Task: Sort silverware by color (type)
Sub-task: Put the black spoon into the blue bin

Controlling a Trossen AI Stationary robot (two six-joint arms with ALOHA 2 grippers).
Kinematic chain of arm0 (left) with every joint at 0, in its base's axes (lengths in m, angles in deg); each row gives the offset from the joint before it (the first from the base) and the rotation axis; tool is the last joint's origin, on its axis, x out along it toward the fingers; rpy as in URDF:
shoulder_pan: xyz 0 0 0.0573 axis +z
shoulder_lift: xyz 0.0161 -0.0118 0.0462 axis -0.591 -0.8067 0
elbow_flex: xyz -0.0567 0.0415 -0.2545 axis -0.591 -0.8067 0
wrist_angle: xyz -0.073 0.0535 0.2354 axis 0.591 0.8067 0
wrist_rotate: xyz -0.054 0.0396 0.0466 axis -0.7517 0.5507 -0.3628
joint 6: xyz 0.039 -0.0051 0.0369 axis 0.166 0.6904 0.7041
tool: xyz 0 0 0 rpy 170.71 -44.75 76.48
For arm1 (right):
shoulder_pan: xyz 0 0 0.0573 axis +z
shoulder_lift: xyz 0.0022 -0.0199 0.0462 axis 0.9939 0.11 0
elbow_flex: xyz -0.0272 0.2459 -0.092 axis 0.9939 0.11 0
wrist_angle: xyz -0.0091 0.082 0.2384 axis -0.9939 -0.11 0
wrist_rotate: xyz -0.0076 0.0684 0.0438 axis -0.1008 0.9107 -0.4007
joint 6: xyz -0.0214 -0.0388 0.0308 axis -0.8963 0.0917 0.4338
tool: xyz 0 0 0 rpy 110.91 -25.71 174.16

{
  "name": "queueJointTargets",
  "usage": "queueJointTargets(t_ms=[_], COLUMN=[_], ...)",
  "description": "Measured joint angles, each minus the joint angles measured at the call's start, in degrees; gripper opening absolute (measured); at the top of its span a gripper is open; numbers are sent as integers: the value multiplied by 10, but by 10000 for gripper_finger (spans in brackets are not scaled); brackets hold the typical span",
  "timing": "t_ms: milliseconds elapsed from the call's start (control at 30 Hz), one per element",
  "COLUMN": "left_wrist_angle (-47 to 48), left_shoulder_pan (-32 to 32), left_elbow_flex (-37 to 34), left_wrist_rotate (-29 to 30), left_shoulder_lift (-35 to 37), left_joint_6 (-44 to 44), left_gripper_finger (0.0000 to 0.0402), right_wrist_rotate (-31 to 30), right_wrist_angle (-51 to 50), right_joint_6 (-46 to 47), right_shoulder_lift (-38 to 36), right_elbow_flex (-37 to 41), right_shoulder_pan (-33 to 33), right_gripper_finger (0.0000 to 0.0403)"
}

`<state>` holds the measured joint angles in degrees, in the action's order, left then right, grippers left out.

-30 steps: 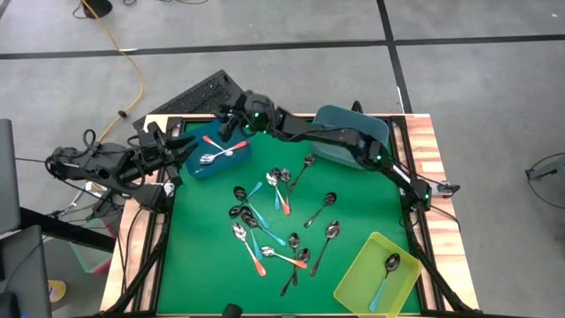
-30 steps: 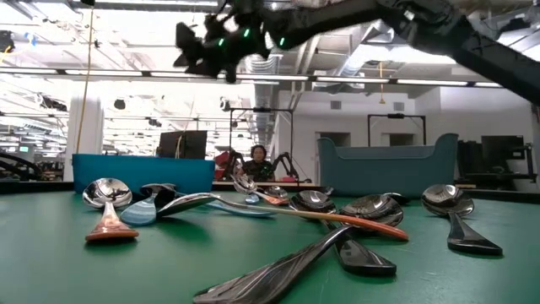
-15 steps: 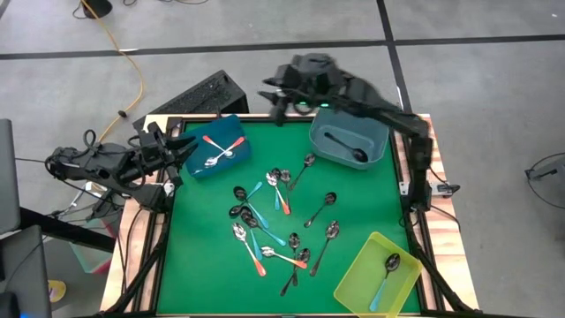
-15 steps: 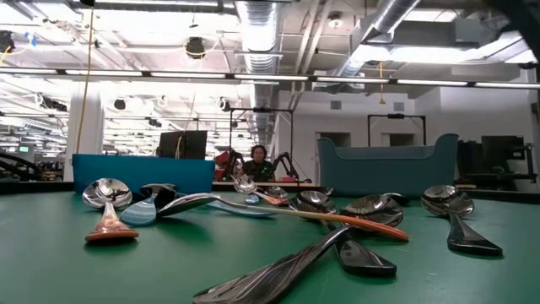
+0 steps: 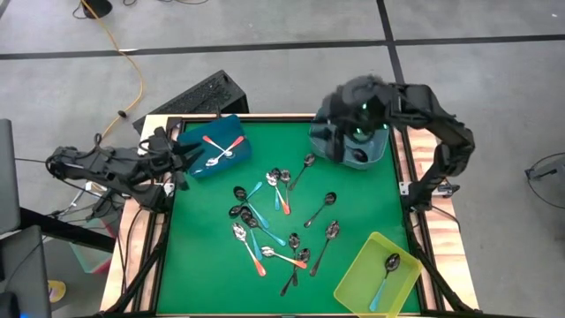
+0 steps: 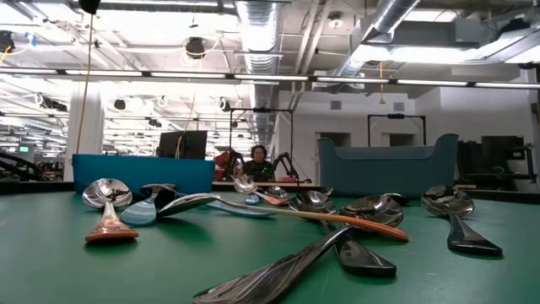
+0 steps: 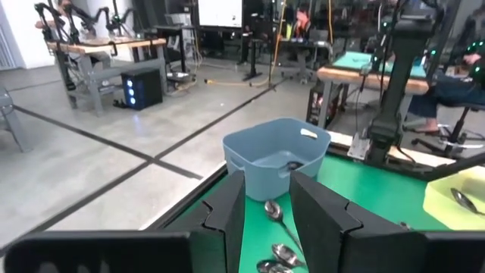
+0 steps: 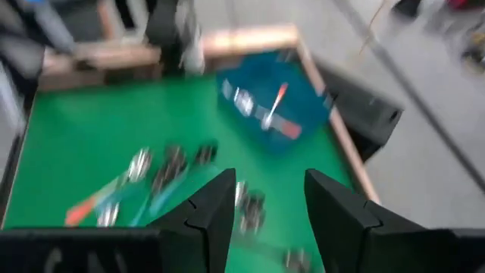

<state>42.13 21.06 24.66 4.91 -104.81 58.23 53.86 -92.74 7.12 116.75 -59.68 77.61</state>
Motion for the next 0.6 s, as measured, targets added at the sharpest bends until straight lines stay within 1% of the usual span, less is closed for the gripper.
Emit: queueJointTargets(t_ms=[167, 300, 400, 467, 600], left_wrist_angle=[-1, -1, -2, -2, -12], left_shoulder_pan=[0, 0, 0, 0, 0], left_elbow_flex=[0, 0, 0, 0, 0], left_wrist_rotate=[-4, -5, -6, -18, -52], left_shoulder_lift=[-20, -35, -45, -50, -59], left_joint_6=[-1, -18, -37, -48, -64], left_gripper_finger=[90, 90, 90, 90, 90], right_wrist_rotate=[-54, -85, -117, -131, -132], right_wrist_angle=[-138, -150, -125, -93, 45], right_joint_6=[55, 94, 104, 104, 107], right_shoulder_lift=[5, -3, -11, -29, -79], right_elbow_flex=[5, 62, 128, 188, 349], right_shoulder_pan=[54, 114, 158, 183, 206], right_gripper_finger=[175, 175, 175, 175, 175])
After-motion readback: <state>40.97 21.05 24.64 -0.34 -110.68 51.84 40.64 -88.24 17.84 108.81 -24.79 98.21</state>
